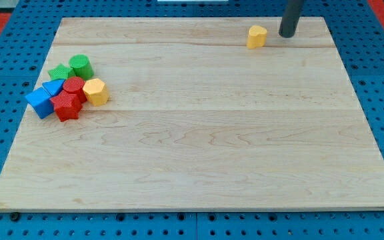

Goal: Push the yellow heart towards the left center of the board

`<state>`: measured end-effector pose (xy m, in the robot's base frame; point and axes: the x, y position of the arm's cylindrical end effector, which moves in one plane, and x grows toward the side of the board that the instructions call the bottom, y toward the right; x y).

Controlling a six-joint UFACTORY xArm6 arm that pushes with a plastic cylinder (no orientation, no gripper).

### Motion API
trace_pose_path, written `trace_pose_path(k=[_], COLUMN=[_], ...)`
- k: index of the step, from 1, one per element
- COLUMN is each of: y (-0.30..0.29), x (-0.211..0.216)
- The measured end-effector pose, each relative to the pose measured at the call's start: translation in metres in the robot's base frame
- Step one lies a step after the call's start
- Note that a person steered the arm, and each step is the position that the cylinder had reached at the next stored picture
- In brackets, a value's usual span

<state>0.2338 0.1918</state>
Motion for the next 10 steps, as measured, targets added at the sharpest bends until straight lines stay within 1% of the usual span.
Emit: trace_pose_path(k=[2,3,5,6,7,8,10], y=[-0.056,-0.061,-0.136,-0.163,-0.168,-0.21,-0.289], x=[0.027,0.023,0.044,0.047,0.037,0.045,0.078])
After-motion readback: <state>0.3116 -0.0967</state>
